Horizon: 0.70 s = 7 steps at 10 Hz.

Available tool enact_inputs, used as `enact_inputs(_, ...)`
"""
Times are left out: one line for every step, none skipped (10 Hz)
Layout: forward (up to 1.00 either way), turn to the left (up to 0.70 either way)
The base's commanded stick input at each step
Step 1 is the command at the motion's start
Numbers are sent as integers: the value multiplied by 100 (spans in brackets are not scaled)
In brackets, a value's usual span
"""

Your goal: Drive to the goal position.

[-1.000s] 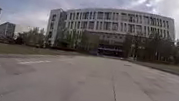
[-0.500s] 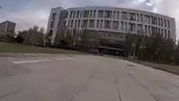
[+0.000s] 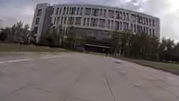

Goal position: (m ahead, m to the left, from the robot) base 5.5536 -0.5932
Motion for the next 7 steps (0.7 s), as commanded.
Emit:
enact_inputs(70,0)
enact_inputs(70,0)
enact_inputs(70,0)
enact_inputs(70,0)
enact_inputs(70,0)
enact_inputs(70,0)
enact_inputs(68,0)
